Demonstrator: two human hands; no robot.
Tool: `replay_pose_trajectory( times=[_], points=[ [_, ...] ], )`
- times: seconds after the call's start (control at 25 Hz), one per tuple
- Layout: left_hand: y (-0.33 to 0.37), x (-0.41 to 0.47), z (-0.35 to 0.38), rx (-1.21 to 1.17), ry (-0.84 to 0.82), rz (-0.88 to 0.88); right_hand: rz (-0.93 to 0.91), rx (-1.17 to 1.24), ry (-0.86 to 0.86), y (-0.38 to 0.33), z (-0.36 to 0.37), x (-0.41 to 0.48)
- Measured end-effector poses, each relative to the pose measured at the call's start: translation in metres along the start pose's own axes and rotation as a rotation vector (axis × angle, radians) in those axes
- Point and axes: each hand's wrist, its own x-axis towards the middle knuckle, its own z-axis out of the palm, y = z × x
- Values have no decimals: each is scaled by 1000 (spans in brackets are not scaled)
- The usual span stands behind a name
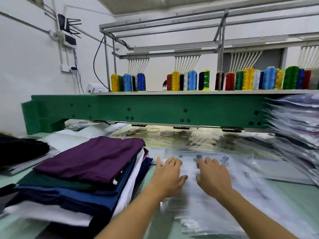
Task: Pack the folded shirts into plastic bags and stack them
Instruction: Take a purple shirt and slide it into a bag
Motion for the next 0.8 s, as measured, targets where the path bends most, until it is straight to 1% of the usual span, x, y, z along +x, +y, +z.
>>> replay_pose_trajectory(
  times=[0.04, 0.12, 0.24, 0.28, 0.36, 0.44, 0.56, 0.72, 0.8],
  points=[
    [-11, 0, -12, 39, 41, -25, -5, 132, 10, -16, -6, 5],
    [-38, -3, -37, 146, 78, -114, 6, 373, -41, -53, -19, 14],
    [-81, -15, -76, 296, 91, -306, -4, 611, -109, -110, -34, 24],
    [-94, -21, -89, 300, 55, -377, -3, 704, -133, -127, -37, 26],
    [-117, -33, -110, 246, -84, -468, -1, 920, -204, -156, -41, 29],
    [-133, -42, -122, 177, -166, -486, 2, 1096, -286, -178, -42, 30],
    [-147, -49, -139, 89, -118, -472, 46, 1261, -341, -201, -40, 35],
    [-170, -59, -152, 13, -138, -498, 147, 1370, -341, -213, -35, 44],
    [-181, -64, -150, 9, -125, -478, 187, 1416, -377, -216, -34, 47]
  ],
)
